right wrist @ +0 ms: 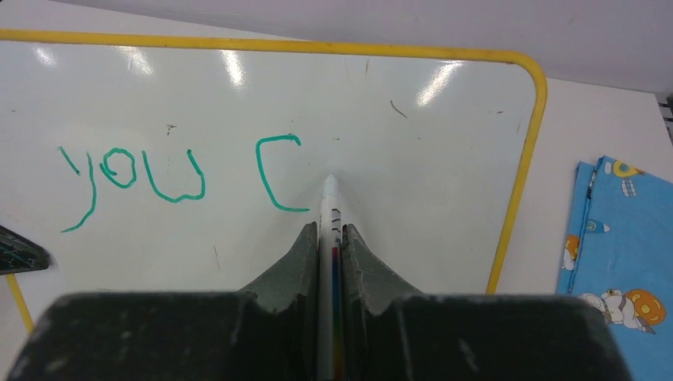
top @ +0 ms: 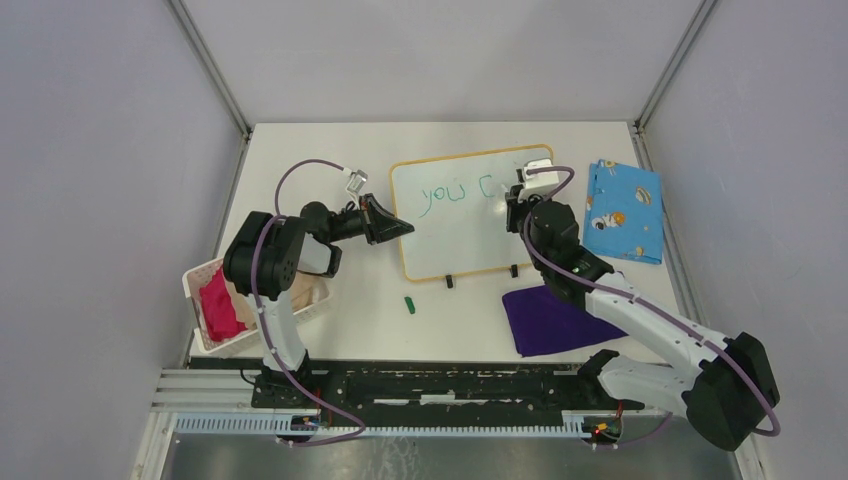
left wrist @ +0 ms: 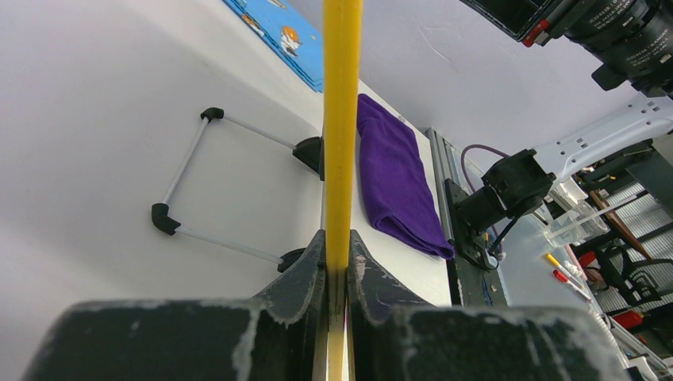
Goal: Write a sentence on the whiteboard
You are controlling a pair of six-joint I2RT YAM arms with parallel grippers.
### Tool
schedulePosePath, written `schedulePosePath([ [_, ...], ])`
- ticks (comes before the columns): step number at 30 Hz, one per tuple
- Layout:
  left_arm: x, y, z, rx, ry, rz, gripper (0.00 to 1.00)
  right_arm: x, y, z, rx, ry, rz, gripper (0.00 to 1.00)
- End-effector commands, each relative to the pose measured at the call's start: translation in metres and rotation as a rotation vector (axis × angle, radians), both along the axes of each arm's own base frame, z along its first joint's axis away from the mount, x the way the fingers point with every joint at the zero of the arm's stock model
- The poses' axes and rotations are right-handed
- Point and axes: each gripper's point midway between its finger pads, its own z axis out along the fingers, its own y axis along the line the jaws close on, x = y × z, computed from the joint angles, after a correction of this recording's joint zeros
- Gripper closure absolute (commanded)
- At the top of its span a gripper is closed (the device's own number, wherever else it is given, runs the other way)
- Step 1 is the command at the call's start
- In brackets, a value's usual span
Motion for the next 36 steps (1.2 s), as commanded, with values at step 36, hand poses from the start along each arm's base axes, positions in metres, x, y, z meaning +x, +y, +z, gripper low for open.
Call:
schedulePosePath([
  [36, -0.008, -0.006, 0.011, -0.012, -0.11, -0.053, 0.98, -0.001, -0.002, -0.01, 0.011, 0.026, 0.003, 1.0],
])
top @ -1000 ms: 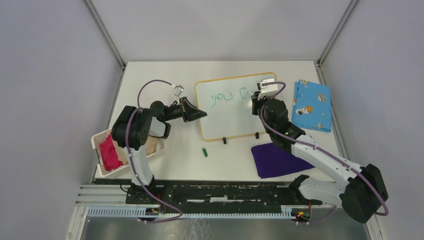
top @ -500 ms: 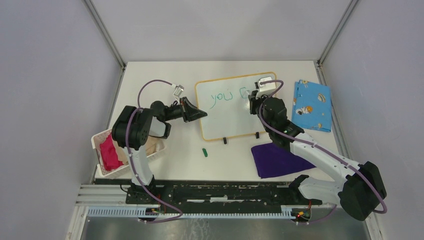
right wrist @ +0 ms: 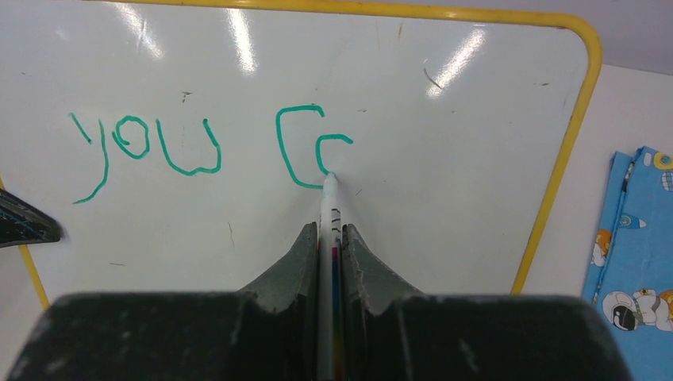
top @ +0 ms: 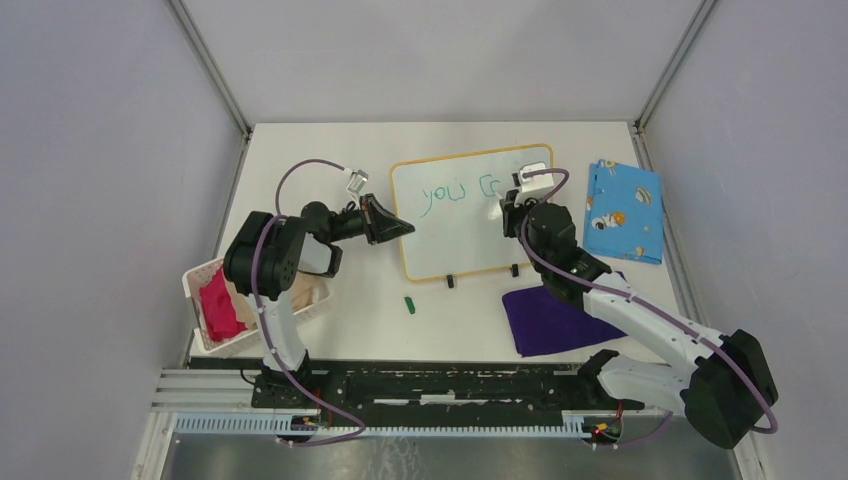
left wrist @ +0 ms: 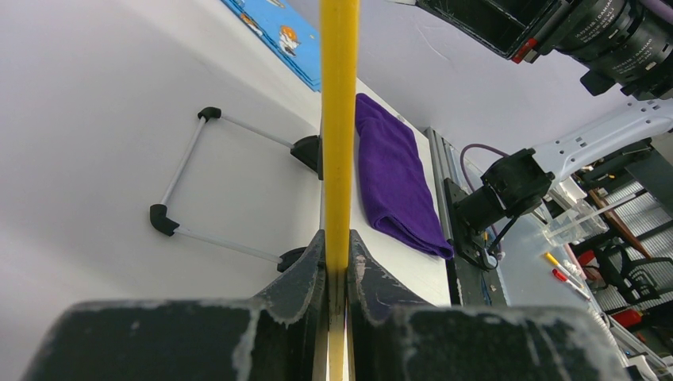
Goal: Write a sentence on the whiteboard
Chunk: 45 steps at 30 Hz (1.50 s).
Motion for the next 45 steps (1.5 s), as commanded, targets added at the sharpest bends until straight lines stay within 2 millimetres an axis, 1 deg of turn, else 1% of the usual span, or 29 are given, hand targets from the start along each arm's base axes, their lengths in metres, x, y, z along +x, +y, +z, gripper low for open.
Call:
schedulePosePath([
  [1, -0.007, -0.005, 0.011, -0.012, -0.109, -0.048, 0.98, 0.002, -0.015, 0.008, -0.001, -0.018, -0.074, 1.0],
  [6, -0.007, -0.005, 0.01, -0.012, -0.107, -0.049, 0.98, 0.007, -0.018, 0.019, -0.001, -0.036, -0.096, 1.0],
  [15, -0.007, -0.005, 0.01, -0.012, -0.107, -0.049, 0.98, 0.012, -0.01, 0.049, 0.035, -0.1, -0.069, 1.0],
  [19, -0.007, -0.005, 0.01, -0.012, -0.105, -0.05, 0.98, 0.015, -0.008, 0.053, 0.034, -0.106, -0.069, 1.0],
  [25, -0.008, -0.005, 0.01, -0.012, -0.106, -0.051, 0.98, 0.019, -0.005, 0.05, 0.03, -0.097, -0.064, 1.0],
  [32, -0.007, -0.005, 0.01, -0.012, -0.108, -0.051, 0.98, 0.019, -0.007, 0.034, 0.012, -0.067, -0.069, 1.0],
  [45, -0.008, -0.006, 0.011, -0.013, -0.106, -0.052, 0.98, 0.005, -0.018, 0.007, -0.004, -0.024, -0.075, 1.0],
])
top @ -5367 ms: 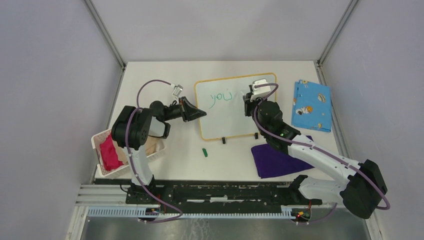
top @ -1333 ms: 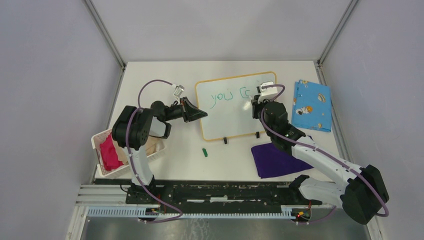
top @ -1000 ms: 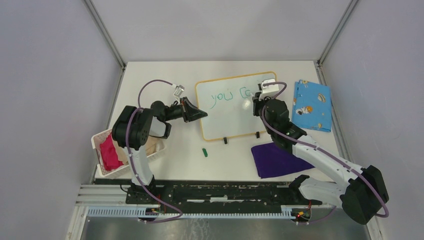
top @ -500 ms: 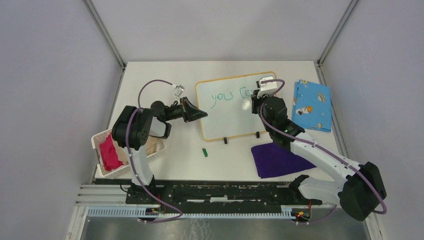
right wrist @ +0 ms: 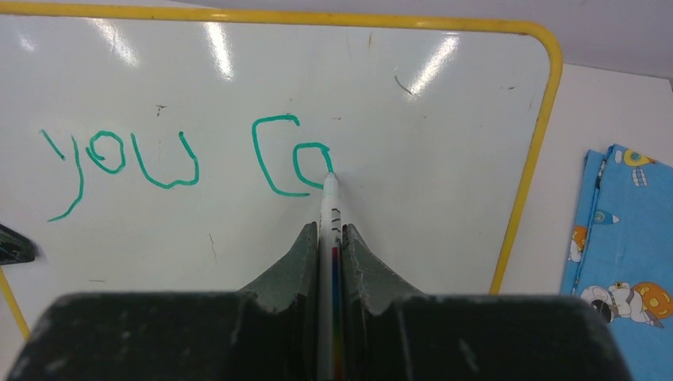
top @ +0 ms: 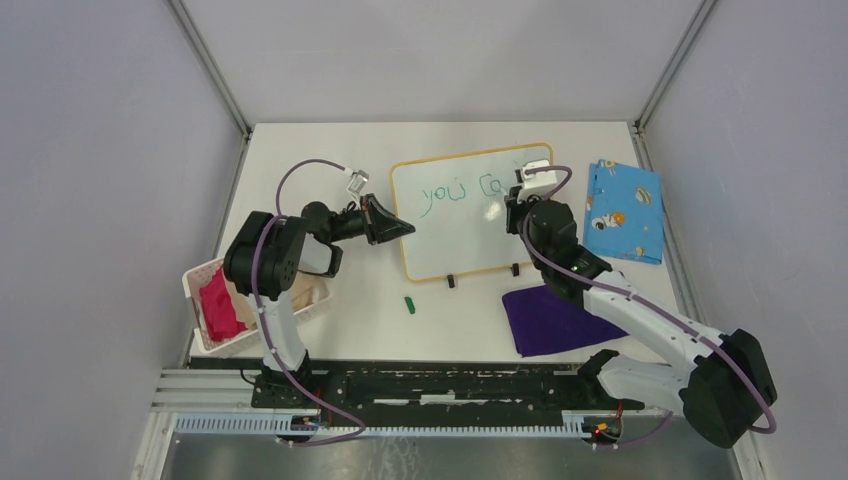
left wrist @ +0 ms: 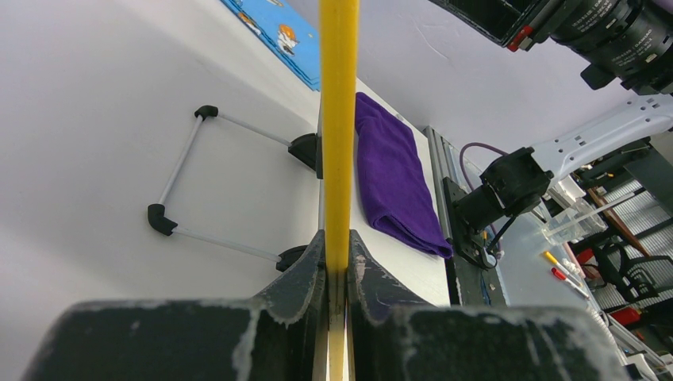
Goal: Write a sentence on the whiteboard
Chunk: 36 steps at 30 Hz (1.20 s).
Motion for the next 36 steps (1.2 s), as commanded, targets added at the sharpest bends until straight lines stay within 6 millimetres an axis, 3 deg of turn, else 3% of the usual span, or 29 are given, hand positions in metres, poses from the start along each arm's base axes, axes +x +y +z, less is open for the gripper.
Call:
schedulePosePath([
  [1, -0.007, -0.005, 0.011, -0.014, -0.107, -0.047, 0.98, -0.003, -0.007, 0.001, 0.012, -0.012, -0.02, 1.0],
  [6, -0.007, -0.006, 0.01, -0.013, -0.104, -0.05, 0.98, -0.005, -0.015, 0.004, 0.012, -0.022, -0.048, 1.0],
  [10, -0.007, -0.006, 0.01, -0.013, -0.103, -0.05, 0.98, -0.006, -0.018, 0.019, 0.032, -0.057, -0.055, 1.0],
  [25, -0.007, -0.006, 0.008, -0.012, -0.097, -0.052, 0.98, 0.008, -0.004, 0.049, 0.067, -0.107, -0.026, 1.0],
  [36, -0.006, -0.006, 0.008, -0.013, -0.097, -0.053, 0.98, 0.014, -0.002, 0.035, 0.041, -0.073, -0.029, 1.0],
])
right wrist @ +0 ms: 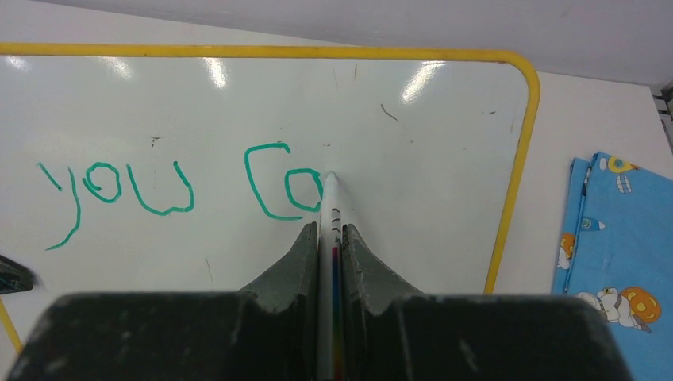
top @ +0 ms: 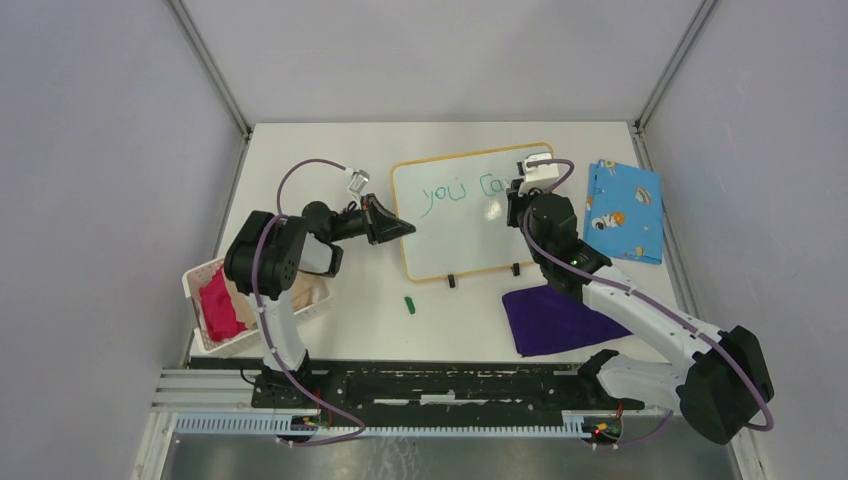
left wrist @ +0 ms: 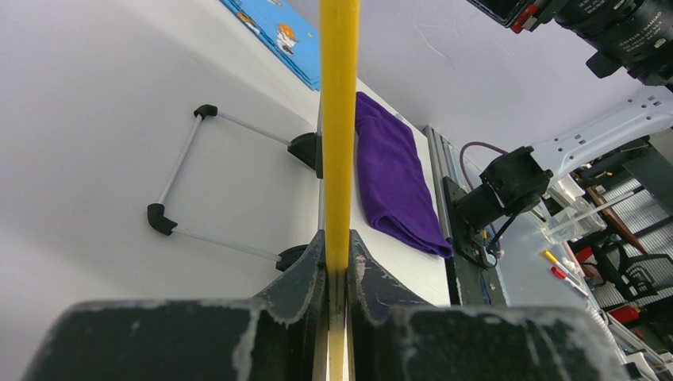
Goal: Write a sentence on the whiteboard
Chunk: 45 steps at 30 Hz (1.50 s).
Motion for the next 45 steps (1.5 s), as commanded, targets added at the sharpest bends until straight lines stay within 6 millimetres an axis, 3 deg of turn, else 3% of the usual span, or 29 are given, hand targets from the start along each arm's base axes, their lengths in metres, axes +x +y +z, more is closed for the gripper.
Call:
schedulePosePath([
  [1, -0.007, -0.005, 0.009, -0.013, -0.097, -0.049, 0.98, 0.007, 0.003, 0.022, 0.031, -0.055, 0.001, 1.0],
  [13, -0.007, -0.006, 0.01, -0.015, -0.097, -0.048, 0.98, -0.002, -0.005, -0.009, 0.026, 0.003, -0.012, 1.0],
  [21, -0.007, -0.006, 0.01, -0.015, -0.099, -0.049, 0.98, -0.008, -0.009, -0.015, 0.025, 0.008, -0.014, 1.0],
  [25, -0.007, -0.006, 0.009, -0.014, -0.095, -0.049, 0.98, -0.008, -0.008, -0.013, 0.027, 0.007, -0.013, 1.0],
  [39, -0.007, -0.006, 0.009, -0.014, -0.093, -0.053, 0.98, 0.008, -0.001, 0.021, 0.03, -0.046, -0.015, 1.0],
  [45, -0.007, -0.006, 0.009, -0.013, -0.094, -0.054, 0.98, 0.012, -0.003, 0.024, 0.028, -0.05, -0.03, 1.0],
])
